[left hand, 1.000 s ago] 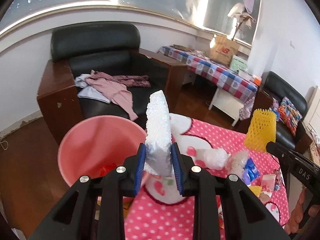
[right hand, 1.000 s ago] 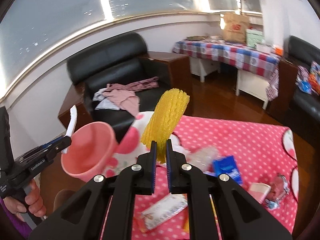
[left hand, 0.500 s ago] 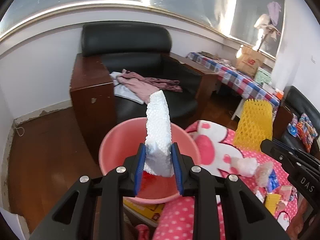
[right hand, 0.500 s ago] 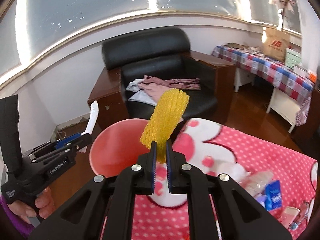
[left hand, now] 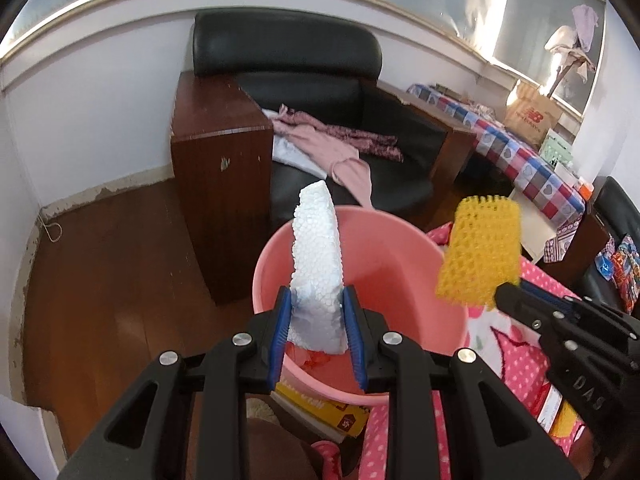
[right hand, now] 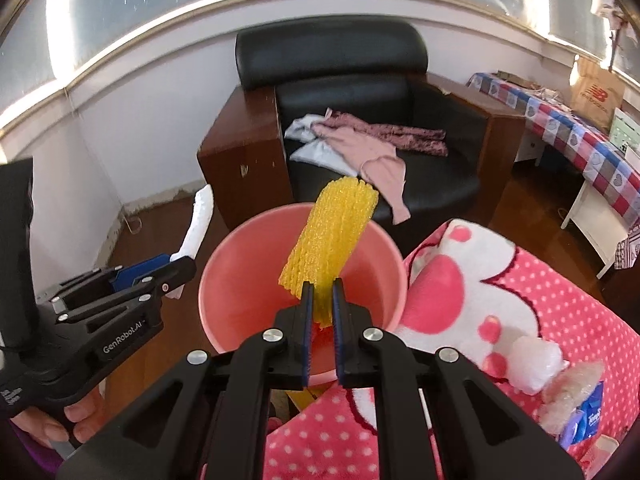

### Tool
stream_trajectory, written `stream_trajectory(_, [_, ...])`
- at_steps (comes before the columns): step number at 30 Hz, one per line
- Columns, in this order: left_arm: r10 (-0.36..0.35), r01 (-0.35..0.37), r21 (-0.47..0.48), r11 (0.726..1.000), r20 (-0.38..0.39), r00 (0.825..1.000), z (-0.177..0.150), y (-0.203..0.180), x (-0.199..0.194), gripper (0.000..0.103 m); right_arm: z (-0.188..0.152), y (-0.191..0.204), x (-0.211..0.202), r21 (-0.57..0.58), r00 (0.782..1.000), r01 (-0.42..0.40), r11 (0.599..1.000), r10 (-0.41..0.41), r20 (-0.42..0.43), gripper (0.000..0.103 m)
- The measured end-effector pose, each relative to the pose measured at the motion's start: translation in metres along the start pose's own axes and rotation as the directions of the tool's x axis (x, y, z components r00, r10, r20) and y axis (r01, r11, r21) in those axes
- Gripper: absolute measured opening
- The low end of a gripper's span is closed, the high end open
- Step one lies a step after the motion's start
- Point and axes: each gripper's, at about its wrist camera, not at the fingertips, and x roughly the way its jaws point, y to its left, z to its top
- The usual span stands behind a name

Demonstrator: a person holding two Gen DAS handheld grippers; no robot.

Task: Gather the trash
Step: 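Carry the foam strip and yellow net over the pink bucket and release both, then move both open tools back over the trash on the table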

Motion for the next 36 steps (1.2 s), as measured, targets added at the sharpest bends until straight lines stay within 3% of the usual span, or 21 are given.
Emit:
stream_trajectory(10, [0.020, -0.017, 0.027, 0.999, -0.101, 0.995, -0.008, -0.004, 0.044, 0.026, -0.008, 0.002, 0.049, -0.003, 0.991, 0.003, 1.000, -0.003, -0.132, 0.009])
stream_trajectory(21, [0.025, -0.021, 0.029, 0.999, -0.147, 0.989, -0.006, -0.007, 0.064, 0.028, -0.010, -0.013, 0.069, 0.073, 0.983, -0.034, 0.997, 0.046, -0.176, 0.010])
stream_trajectory(24, [0.017, -0.014, 0.020, 1.000, -0.156, 0.988, -0.006, -0.006, 0.065, 0.030, -0.009, -0.015, 0.071, 0.086, 0.983, -0.041, 0.995, 0.055, -0.174, 0.018])
stream_trajectory(26, [0.008, -0.005, 0.018, 1.000, -0.152, 0.988, -0.007, -0.006, 0.064, 0.034, -0.010, -0.017, 0.070, 0.093, 0.985, -0.045, 0.995, 0.060, -0.162, 0.035])
stream_trajectory(27, [0.007, -0.004, 0.021, 1.000, -0.148, 0.989, -0.008, -0.006, 0.063, 0.035, -0.011, -0.017, 0.069, 0.096, 0.986, -0.047, 0.994, 0.062, -0.156, 0.037])
stream_trajectory(36, [-0.025, 0.028, 0.023, 0.999, -0.130, 0.991, -0.009, -0.011, 0.050, 0.038, -0.013, -0.014, 0.055, 0.086, 0.990, -0.048, 0.995, 0.058, -0.125, 0.039])
